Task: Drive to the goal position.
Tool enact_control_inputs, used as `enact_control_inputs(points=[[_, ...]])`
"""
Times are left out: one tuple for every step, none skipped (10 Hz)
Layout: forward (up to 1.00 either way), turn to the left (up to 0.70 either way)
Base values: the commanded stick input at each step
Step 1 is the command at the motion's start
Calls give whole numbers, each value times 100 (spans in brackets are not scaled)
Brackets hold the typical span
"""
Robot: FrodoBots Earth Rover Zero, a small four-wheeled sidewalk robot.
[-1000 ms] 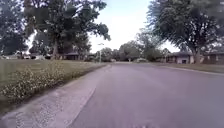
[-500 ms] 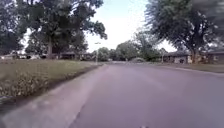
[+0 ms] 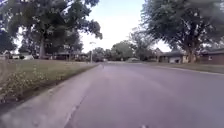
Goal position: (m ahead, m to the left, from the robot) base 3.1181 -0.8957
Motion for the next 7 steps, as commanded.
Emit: enact_control_inputs(points=[[100, -2], [100, -3], [100, -4], [100, -4], [100, -4], [100, 0], [100, 0]])
